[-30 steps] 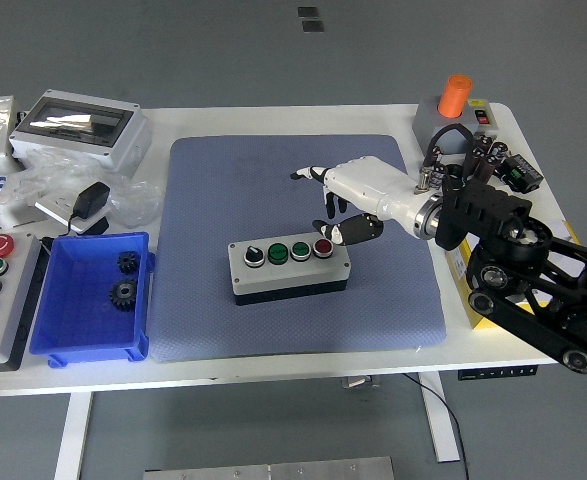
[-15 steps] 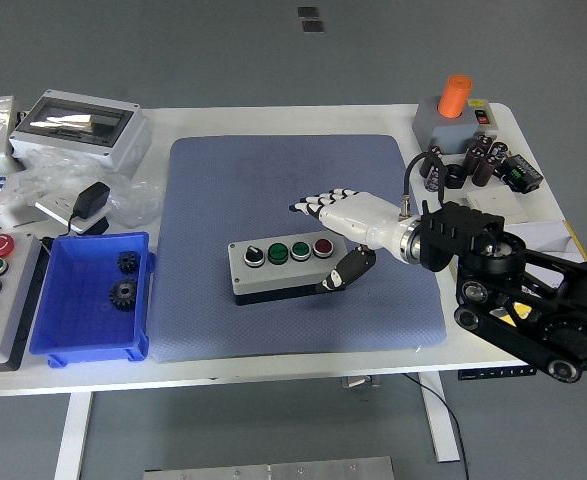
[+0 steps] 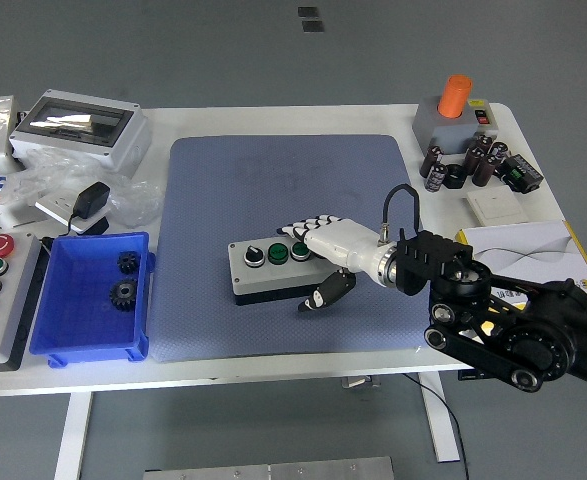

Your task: Pick up the button,place it on the desk,press the button,press the button

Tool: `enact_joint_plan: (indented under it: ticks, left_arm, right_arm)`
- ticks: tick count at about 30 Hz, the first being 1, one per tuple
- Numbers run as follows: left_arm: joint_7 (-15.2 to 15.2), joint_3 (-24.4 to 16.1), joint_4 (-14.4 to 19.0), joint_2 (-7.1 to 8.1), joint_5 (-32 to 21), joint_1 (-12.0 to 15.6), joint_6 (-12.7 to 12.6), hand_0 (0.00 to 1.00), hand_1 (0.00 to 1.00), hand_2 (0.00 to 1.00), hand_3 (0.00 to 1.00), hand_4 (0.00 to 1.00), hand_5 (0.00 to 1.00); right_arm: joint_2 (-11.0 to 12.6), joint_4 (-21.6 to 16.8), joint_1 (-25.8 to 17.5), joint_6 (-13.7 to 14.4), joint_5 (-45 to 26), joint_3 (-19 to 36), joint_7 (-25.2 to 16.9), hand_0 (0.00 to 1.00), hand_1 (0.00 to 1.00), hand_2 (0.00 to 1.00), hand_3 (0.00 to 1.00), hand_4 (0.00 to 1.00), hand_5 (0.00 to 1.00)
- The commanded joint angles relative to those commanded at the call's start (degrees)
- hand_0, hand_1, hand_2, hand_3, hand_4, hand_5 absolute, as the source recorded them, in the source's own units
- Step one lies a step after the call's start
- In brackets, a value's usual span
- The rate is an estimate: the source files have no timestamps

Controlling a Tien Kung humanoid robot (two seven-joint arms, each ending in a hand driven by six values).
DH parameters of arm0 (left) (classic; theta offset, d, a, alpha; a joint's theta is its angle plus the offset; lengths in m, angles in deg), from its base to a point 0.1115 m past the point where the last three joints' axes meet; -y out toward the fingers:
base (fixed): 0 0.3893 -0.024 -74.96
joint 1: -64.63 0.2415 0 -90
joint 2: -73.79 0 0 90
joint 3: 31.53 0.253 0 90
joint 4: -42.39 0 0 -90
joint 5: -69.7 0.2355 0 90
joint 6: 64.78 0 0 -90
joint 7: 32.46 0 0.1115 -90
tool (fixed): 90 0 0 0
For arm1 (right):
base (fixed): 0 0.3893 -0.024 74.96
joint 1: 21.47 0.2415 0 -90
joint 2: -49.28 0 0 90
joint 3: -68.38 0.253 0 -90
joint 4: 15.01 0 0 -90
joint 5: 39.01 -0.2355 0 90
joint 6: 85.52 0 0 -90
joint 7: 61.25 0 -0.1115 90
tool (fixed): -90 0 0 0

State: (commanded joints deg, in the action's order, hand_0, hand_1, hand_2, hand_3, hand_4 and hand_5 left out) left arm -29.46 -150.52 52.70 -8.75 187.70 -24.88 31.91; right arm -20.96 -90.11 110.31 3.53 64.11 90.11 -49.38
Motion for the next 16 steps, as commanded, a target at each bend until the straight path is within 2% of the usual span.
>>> enact_joint_plan:
  ticks: [1, 2, 7, 8, 13, 14, 16]
  left_arm:
    - [0.0, 0.0, 0.0, 0.00, 0.0, 0.0, 0.0, 0.735, 0.756, 0.564, 0.556, 0.389, 0.002]
    - [0.0, 0.0, 0.0, 0.00, 0.0, 0.0, 0.0, 0.734, 0.756, 0.563, 0.556, 0.387, 0.002]
    - [0.1, 0.0, 0.0, 0.00, -0.1, 0.1, -0.1, 0.734, 0.756, 0.563, 0.556, 0.387, 0.002]
    - [0.1, 0.0, 0.0, -0.01, -0.1, 0.1, -0.1, 0.735, 0.756, 0.563, 0.556, 0.388, 0.002]
    - [0.2, 0.1, 0.0, -0.04, -0.1, 0.1, -0.1, 0.735, 0.756, 0.563, 0.556, 0.388, 0.002]
    - [0.2, 0.1, 0.0, -0.04, 0.0, 0.1, -0.1, 0.736, 0.756, 0.564, 0.557, 0.391, 0.002]
    - [0.3, 0.0, 0.0, -0.03, 0.0, 0.1, -0.1, 0.736, 0.756, 0.564, 0.557, 0.391, 0.002]
  right_arm:
    - [-0.2, 0.5, -0.1, 1.3, -0.6, -0.2, 0.1, 0.998, 0.998, 0.998, 0.998, 0.998, 0.360]
    - [-0.3, 1.0, -0.2, 2.2, -1.2, -0.2, 0.2, 0.618, 0.657, 0.681, 0.859, 0.873, 0.138]
    - [-0.9, 3.2, -0.5, 6.8, -4.4, 1.5, 2.7, 0.618, 0.657, 0.681, 0.859, 0.873, 0.138]
    - [-1.0, 3.6, -0.5, 7.9, -5.0, 2.0, 3.5, 0.282, 0.428, 0.454, 0.545, 0.763, 0.083]
    - [-2.1, 6.5, -0.5, 12.8, -8.3, 4.9, 6.8, 0.282, 0.428, 0.454, 0.545, 0.763, 0.083]
    - [-2.3, 7.1, -0.4, 13.3, -8.8, 5.2, 7.1, 0.220, 0.345, 0.346, 0.402, 0.684, 0.150]
    - [-2.9, 8.4, -0.4, 14.1, -9.8, 5.5, 7.5, 0.220, 0.345, 0.346, 0.402, 0.684, 0.150]
